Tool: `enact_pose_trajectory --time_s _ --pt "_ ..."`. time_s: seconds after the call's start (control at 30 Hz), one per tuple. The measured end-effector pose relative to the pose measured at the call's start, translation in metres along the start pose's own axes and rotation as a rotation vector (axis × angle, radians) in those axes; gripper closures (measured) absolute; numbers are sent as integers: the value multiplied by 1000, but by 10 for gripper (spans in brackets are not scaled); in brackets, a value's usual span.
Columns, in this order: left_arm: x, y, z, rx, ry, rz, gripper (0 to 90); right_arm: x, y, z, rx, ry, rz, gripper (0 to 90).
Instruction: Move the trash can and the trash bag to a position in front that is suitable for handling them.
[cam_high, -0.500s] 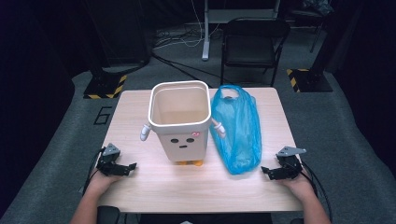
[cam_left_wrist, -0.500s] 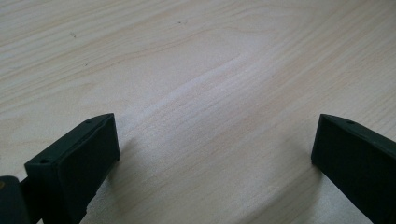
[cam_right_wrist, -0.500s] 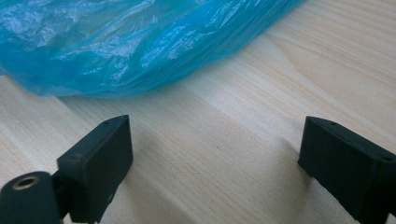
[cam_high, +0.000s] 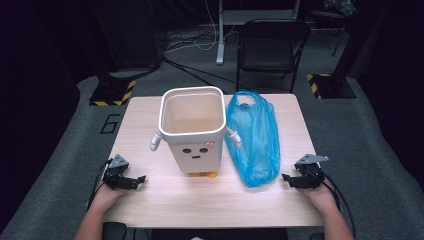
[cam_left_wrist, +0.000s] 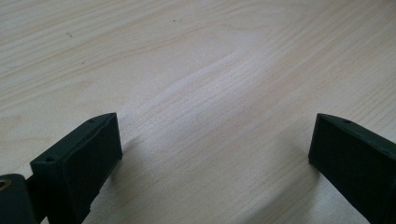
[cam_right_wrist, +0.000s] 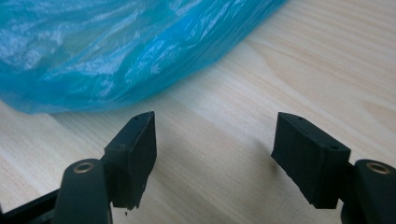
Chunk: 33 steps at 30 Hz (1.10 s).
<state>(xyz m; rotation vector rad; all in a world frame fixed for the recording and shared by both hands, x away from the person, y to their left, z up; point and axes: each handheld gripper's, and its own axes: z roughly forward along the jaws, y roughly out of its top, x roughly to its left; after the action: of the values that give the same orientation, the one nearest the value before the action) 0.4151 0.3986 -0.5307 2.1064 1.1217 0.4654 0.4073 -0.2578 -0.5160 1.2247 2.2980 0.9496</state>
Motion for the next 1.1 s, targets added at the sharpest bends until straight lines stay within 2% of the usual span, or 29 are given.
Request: enact_pose_trajectory --time_s 0.1,0.13,0.17,0.2,0.23,0.43,0.5,0.53,0.7,0.73,0.83,0.9,1.03,1.07,1.1 --pt "0 -1 -1 1 -3 2 21 0 2 -3 -14 -4 7 307" --pt "-1 -1 -1 -1 -2 -1 21 1 3 -5 -29 -3 18 309" --pt "-1 -1 -1 -3 -1 -3 21 2 6 -10 -70 2 48 321" --pt "-1 -1 -1 -3 -1 -3 20 2 6 -10 -70 2 48 321" --pt "-2 -1 -1 -2 3 -6 20 3 9 -13 -99 4 67 333" --pt "-3 -1 -1 -1 4 -7 19 13 18 -16 -152 24 47 354" --pt "-3 -1 -1 -1 3 -7 19 14 19 -15 -151 27 52 354" --pt "-3 -1 -1 -1 3 -7 20 16 22 -11 -145 29 88 354" --pt "-3 -1 -1 1 3 0 20 17 30 -4 -141 10 104 353" --pt "-3 -1 -1 4 1 2 20 15 34 1 -144 18 122 365" --pt "-4 -2 -2 2 -1 5 19 13 34 7 -139 27 134 386" --pt "-4 -3 -3 3 -2 5 20 14 33 15 -121 21 127 443" --pt "-4 -3 -3 3 -4 6 19 17 32 19 -105 28 116 493" --pt "-4 -2 -2 3 -4 7 19 18 32 20 -99 21 112 522" --pt "-4 -2 -2 3 -5 7 19 19 32 23 -79 13 115 592"
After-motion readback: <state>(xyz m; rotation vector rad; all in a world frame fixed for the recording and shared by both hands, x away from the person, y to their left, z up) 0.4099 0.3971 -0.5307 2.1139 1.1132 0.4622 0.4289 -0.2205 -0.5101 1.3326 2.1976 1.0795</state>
